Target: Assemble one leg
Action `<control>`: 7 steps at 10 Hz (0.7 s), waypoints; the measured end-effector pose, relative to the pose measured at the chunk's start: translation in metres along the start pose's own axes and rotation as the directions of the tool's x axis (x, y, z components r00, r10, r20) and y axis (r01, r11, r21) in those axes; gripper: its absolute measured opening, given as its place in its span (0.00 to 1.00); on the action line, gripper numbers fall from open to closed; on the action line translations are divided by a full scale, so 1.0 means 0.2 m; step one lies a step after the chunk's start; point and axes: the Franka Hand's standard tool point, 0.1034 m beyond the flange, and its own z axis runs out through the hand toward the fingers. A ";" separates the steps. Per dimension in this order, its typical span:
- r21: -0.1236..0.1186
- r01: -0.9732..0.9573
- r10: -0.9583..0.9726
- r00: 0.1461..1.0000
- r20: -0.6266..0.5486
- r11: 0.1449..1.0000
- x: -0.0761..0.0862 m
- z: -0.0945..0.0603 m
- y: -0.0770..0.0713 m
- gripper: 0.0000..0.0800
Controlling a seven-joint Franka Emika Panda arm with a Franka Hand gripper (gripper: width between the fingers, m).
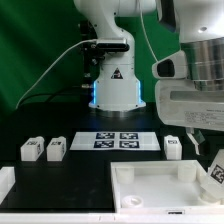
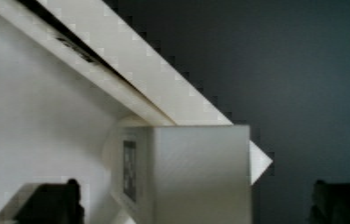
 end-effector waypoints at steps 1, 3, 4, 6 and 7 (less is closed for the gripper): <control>-0.005 -0.004 0.004 1.000 0.009 1.000 0.00 0.01 0.01 0.81; -0.012 -0.018 0.018 0.999 0.027 1.000 -0.01 0.06 0.03 0.81; -0.016 0.007 -0.006 1.000 0.029 1.000 0.00 0.08 0.06 0.81; -0.025 0.021 -0.020 0.999 0.030 0.999 0.00 0.11 0.11 0.81; -0.025 0.023 -0.023 0.999 0.031 0.999 -0.01 0.11 0.10 0.78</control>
Offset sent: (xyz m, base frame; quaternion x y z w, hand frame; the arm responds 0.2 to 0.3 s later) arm -0.0142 -0.0112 -0.0172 0.0003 -0.0181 -0.0128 0.9998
